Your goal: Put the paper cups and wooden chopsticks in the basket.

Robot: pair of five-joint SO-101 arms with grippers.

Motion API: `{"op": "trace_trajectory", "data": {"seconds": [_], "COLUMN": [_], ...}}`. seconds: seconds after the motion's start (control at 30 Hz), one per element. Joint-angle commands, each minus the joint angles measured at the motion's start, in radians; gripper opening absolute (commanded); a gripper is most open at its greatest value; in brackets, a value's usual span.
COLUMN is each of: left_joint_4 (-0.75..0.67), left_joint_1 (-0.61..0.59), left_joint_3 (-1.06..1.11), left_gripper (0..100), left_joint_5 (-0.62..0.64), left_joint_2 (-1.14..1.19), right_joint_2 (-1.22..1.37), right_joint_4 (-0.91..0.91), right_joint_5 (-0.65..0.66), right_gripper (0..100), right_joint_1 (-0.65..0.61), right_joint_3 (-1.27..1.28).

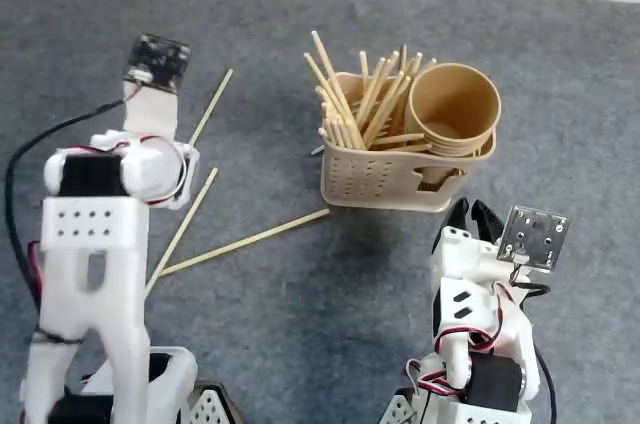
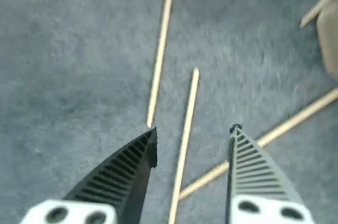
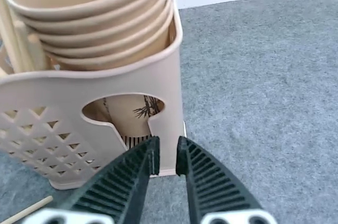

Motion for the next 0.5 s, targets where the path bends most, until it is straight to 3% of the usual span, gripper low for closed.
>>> {"op": "trace_trajectory", "data": {"seconds": [0.0, 0.47], "left_joint_4": [0.002, 0.008], "left_joint_1": [-0.013, -0.016], "left_joint_3": [-0.012, -0.375], "left_gripper": [20, 14], "left_joint_5": [-0.055, -0.118], "left_joint_2": [0.124, 0.799], "right_joint_2": [-0.004, -0.004], "right_joint_4": [-0.025, -0.025], "right_joint_5": [0.015, 0.015], "right_gripper": [7.0, 7.0], "right_joint_1": [-0.004, -0.004], "right_joint_3": [-0.007, -0.007]}}
